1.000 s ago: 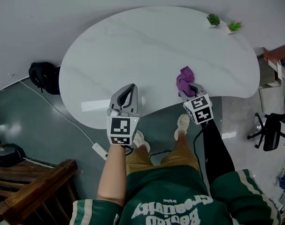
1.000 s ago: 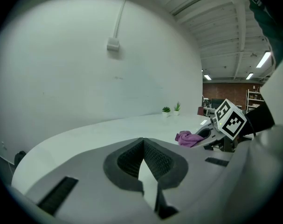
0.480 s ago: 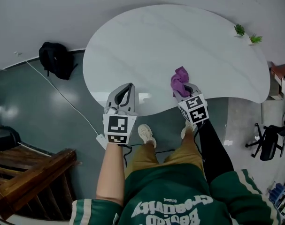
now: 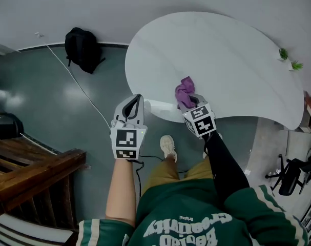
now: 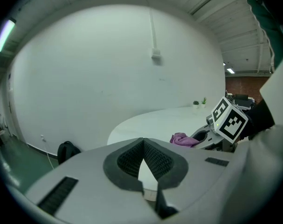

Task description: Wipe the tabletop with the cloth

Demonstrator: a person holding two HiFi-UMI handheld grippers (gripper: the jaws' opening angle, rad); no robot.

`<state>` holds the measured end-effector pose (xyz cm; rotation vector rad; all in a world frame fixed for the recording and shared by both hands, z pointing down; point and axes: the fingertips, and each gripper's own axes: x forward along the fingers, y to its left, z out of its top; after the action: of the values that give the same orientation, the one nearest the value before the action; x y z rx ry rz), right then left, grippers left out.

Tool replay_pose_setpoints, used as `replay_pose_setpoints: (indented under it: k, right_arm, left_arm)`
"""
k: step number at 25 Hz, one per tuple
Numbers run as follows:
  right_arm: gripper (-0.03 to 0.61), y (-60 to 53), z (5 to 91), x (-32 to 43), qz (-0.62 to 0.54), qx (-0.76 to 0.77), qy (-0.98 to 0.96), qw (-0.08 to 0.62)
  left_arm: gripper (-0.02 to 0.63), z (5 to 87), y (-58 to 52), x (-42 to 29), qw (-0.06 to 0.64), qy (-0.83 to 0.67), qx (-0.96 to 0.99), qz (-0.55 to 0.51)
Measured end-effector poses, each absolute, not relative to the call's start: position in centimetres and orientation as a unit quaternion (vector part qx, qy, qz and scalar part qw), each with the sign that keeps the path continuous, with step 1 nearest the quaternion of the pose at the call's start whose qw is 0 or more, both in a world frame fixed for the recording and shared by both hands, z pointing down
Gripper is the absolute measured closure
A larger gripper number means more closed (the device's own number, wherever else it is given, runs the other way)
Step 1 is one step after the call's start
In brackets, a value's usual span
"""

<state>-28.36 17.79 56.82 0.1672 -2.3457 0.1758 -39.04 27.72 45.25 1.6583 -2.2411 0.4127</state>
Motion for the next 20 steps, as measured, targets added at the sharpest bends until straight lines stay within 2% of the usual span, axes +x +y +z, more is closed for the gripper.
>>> replay_pose_setpoints:
  k: [8,12,20]
  right_arm:
    - [0.486,25.4,56.8,-35.0,0.069,-0.006,-0.924,0.375]
    - [0.485,31.9,56.5,-38.0,0.05,-0.098,-0.924,0.368]
    - [0.483,34.0,51.1,-37.5,0.038,-0.098,-0.958,0.268]
  left_arm:
    - [0.614,44.5,34.9,-42.1,0.17,-0.819,0.529,0.144]
    - [0.614,44.3,37.6,-43.3,0.17,-0.832,0.509,0.139]
    - [0.614,43.6,39.1,-43.2,0.166,-0.839,0.501,0.133]
